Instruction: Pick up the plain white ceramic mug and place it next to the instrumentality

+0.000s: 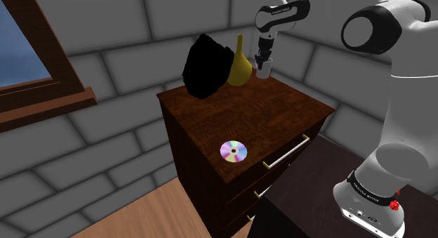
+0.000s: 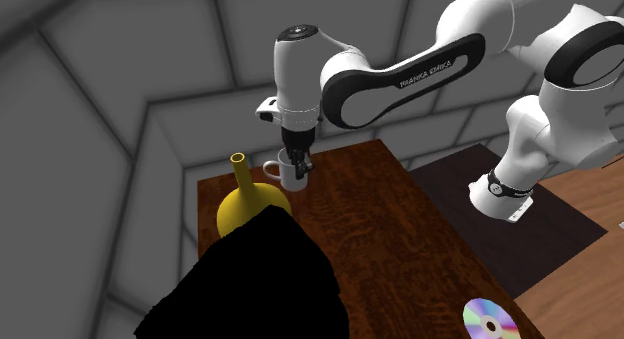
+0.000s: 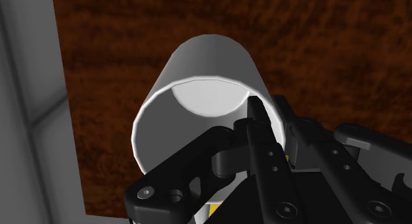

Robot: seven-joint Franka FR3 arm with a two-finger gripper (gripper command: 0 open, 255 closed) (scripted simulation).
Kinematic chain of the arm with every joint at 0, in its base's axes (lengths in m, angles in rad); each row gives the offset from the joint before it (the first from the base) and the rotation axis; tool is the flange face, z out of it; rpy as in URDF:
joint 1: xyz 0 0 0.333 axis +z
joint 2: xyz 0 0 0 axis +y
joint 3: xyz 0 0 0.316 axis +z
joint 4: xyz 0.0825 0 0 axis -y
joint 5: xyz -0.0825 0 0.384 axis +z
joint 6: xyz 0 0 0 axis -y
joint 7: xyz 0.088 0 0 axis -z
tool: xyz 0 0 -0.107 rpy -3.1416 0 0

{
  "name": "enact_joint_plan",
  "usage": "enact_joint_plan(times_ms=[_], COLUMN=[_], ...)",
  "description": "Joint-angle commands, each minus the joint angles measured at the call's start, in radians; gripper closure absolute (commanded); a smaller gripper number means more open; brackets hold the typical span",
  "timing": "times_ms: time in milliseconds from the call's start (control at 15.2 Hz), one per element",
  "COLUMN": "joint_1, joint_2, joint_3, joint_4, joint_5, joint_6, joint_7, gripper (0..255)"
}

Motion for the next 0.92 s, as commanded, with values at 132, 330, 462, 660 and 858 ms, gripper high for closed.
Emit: enact_joint_plan(times_ms=[132,330,462,660,858], joint_1=[-0.001,-0.002,-0.003,-0.005,-0.007], joint_2=[-0.008,-0.012,-0.014,-0.014,-0.011], joint_3=[-0.001,-0.002,-0.003,-0.003,-0.004], joint_4=[0.038,0.072,0.097,0.137,0.181], joint_5=[-0.003,-0.004,-0.005,-0.005,-0.005], joint_6=[-0.046,-0.084,-0.111,-0.151,-0.192], joint_7=[0.002,0.004,0.005,0.007,0.008], gripper=[255,255,255,255,255])
